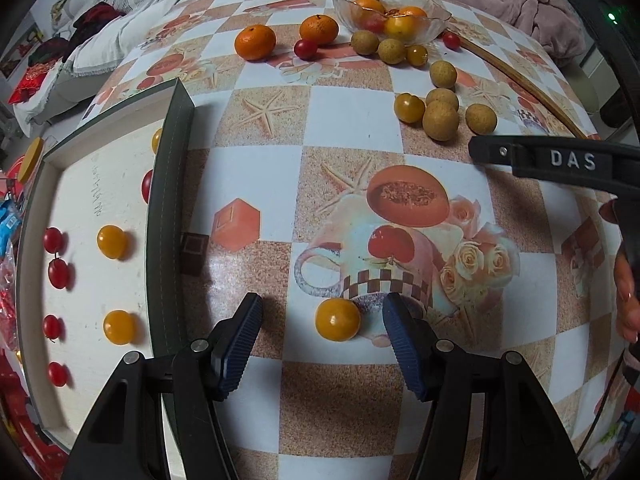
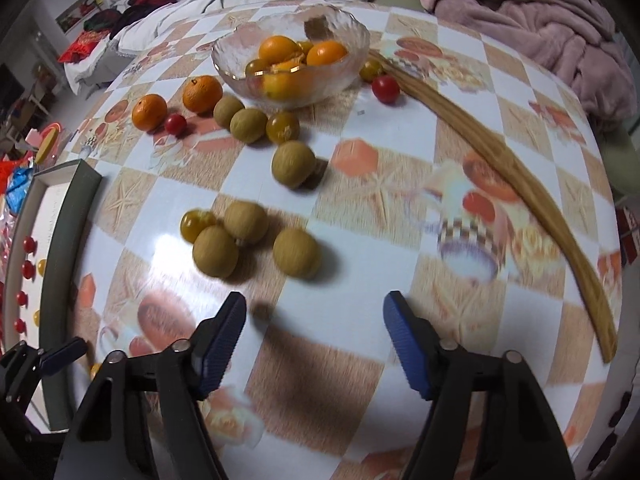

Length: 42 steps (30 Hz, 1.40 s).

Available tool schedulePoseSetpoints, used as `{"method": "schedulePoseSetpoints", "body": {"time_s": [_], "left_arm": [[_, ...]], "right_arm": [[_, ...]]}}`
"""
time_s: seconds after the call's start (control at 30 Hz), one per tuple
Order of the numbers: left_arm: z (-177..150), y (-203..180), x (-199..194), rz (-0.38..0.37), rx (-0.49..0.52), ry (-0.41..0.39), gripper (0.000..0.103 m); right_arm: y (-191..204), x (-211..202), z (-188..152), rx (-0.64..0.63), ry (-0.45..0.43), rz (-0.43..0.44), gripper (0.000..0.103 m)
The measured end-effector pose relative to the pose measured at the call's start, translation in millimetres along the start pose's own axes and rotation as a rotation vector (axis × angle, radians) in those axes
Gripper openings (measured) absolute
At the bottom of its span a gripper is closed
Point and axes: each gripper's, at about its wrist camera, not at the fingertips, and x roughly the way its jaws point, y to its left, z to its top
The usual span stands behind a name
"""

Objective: Organize fruits
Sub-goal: 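Grasp a yellow cherry tomato with the left tool while the right tool grasps a brown-green fruit, then carry both fruits over the white tray and open both tools to release them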

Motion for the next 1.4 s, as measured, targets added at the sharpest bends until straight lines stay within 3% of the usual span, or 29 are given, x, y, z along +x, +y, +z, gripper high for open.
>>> {"method": "schedulePoseSetpoints", "body": {"time_s": [0.17, 0.27, 0.33, 0.43, 0.47, 0.9, 1.4], "left_arm": [[1.6, -0.6, 0.5, 0.002, -0.016, -0.005, 0.064], [1.5, 0.6, 0.2, -0.003, -0.032, -0.004, 0.062], [1.7, 1.3, -1.3, -0.005, -0.038, -0.006, 0.045], [2.8, 3.4, -3.6, -0.036, -0.045, 0.002, 0.024], [3.1, 4.2, -4.2, -0.051, -0.049, 0.006, 0.023], [8.3, 5.5, -23.1, -0.128, -0.03, -0.013, 0.023], [1.2, 48.4, -51.8, -0.118, -0.066, -0.056, 0.023]], "right_arm": [[5.5, 1.8, 9.6, -0.041, -0.016, 0.002, 0.056], [7.8, 2.6, 12.5, -0.059, -0.021, -0.002, 0.037], [7.3, 2.3, 12.5, -0.057, -0.02, 0.002, 0.027], [0.6, -0.9, 10.8, -0.022, -0.011, 0.026, 0.027], [-0.4, -1.9, 9.9, -0.016, -0.009, 0.029, 0.027], [-3.4, -22.0, -31.3, 0.096, 0.043, 0.098, 0.027], [41.2, -38.2, -46.9, 0.094, 0.058, 0.129, 0.027]]}}
